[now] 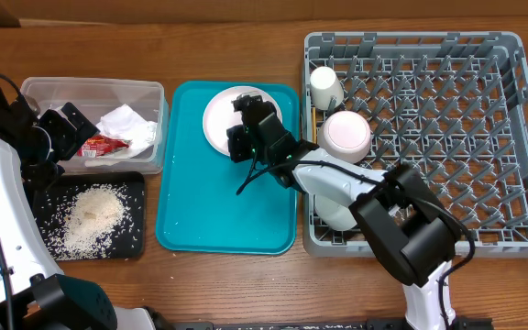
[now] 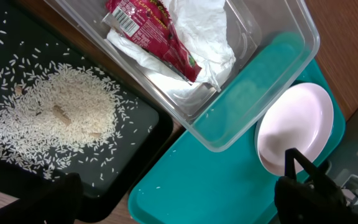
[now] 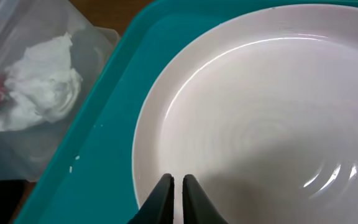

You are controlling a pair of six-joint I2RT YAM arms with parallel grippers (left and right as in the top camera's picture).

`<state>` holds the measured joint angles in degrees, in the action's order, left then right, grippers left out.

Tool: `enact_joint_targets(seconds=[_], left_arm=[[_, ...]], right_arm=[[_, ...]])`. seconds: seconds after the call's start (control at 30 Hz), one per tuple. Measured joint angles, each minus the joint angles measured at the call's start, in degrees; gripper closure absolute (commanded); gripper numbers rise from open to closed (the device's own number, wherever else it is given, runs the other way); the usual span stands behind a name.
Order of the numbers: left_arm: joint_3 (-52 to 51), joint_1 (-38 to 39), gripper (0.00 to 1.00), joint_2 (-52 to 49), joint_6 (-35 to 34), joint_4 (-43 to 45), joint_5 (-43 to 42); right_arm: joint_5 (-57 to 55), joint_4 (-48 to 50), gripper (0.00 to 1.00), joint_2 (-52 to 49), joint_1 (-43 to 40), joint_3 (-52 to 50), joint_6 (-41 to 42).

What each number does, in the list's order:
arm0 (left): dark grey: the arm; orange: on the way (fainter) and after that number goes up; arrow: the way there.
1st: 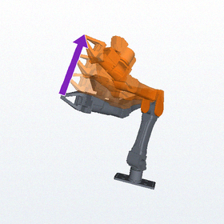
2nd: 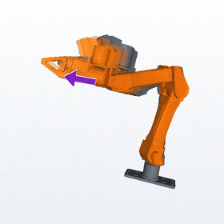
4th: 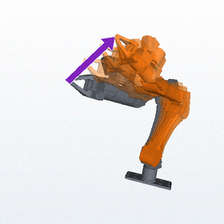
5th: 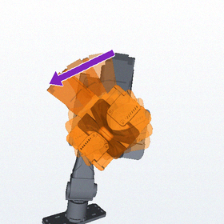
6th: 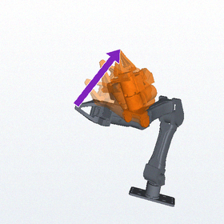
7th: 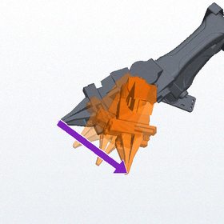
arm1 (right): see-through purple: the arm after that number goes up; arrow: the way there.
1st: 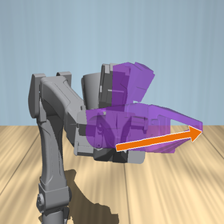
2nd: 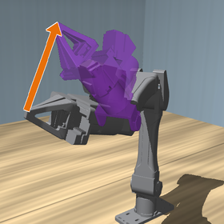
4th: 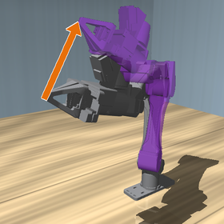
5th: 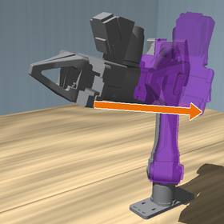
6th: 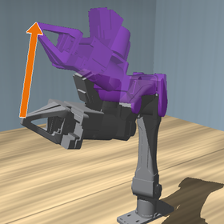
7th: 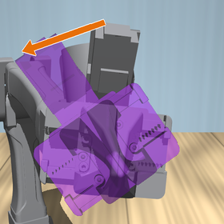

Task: Sort waste into correct bins and load items into the dishwasher
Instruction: 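Move the right gripper to the white plate rim and grasp it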

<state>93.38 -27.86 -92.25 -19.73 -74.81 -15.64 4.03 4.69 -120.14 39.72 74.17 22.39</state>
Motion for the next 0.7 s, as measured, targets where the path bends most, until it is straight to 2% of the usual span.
enact_joint_targets(seconds=[0.43, 0.7], left_arm=[[0.0, 0.0, 0.0, 0.0, 0.0, 0.0, 0.0], [0.0, 0.0, 0.0, 0.0, 0.0, 0.0, 0.0]], right_arm=[[1.1, -12.5, 0.96, -0.3, 2.9, 0.0, -0.5], [9.6, -22.0, 0.96, -0.3, 9.3, 3.0, -0.6]])
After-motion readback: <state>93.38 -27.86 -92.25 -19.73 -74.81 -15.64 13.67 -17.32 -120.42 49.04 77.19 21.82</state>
